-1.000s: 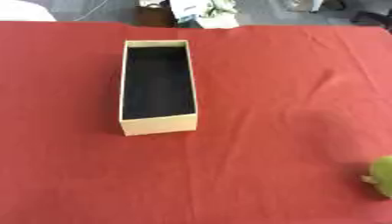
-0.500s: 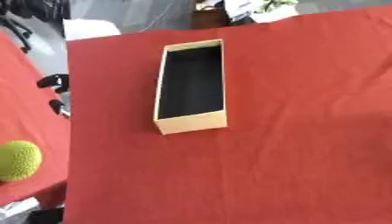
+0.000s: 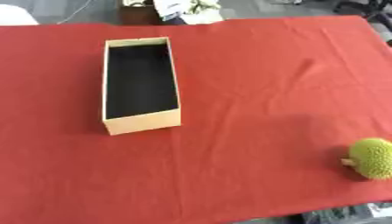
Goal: Pick up objects on the table and place them in the box.
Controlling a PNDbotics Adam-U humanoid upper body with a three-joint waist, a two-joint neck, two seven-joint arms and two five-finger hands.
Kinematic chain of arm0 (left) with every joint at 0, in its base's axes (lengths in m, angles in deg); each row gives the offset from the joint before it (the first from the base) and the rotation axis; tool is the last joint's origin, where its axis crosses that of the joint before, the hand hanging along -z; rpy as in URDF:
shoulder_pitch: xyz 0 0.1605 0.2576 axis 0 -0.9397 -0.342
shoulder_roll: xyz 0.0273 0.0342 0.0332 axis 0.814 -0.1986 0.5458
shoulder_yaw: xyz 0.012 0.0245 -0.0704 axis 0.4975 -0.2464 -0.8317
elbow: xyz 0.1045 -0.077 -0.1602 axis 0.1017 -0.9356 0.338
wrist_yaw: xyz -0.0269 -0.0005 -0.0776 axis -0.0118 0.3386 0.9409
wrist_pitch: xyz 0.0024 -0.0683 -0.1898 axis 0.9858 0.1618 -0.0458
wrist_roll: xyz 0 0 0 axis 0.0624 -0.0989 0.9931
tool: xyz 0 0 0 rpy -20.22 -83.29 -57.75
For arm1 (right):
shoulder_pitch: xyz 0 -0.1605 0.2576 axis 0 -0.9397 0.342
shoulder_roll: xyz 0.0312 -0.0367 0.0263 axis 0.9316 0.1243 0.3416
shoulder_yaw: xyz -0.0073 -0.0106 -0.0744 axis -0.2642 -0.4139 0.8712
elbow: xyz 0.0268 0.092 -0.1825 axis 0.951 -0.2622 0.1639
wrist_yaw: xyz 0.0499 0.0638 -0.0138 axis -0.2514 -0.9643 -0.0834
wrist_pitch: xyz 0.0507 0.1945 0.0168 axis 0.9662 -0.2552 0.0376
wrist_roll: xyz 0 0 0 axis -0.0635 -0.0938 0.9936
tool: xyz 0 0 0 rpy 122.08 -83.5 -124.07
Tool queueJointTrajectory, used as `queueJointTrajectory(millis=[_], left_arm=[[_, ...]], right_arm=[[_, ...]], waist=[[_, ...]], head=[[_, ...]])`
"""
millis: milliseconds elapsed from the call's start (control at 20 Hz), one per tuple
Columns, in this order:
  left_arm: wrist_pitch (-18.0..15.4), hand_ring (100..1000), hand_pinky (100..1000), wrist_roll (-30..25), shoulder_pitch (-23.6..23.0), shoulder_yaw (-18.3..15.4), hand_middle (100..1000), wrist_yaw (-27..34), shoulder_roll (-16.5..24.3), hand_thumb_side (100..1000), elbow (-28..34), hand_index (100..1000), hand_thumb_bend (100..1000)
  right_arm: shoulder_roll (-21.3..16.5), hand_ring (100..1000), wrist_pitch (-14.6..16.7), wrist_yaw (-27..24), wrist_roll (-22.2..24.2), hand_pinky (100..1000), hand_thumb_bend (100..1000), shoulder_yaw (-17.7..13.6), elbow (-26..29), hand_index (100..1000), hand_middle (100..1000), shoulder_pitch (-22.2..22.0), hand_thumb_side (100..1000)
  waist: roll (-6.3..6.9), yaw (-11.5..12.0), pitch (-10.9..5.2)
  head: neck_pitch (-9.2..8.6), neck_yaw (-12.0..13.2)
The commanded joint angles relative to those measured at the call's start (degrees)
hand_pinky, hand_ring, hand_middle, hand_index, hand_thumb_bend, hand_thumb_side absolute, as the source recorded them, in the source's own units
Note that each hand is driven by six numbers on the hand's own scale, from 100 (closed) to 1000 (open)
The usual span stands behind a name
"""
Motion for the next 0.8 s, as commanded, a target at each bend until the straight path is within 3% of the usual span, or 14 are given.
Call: queueJointTrajectory(millis=[50, 800], left_arm=[[-0.3, 640, 559, 0.0, -0.1, -0.6, 717, -0.4, 0.8, 683, 0.8, 652, 132], [-0.1, 641, 559, -0.2, 0.0, -0.4, 718, -0.4, 0.6, 683, 0.8, 652, 131]], right_arm=[[-1.3, 967, -0.2, 0.8, 0.7, 922, 100, -0.8, 2.7, 906, 909, 0.1, 623], [-0.3, 967, -0.4, 0.5, 0.5, 917, 100, -1.1, 3.8, 909, 910, 0.2, 594]], waist=[[0.06, -0.1, -0.75], [0.11, 0.1, -0.75]], head=[[-0.14, -0.1], [-0.63, -0.5]])
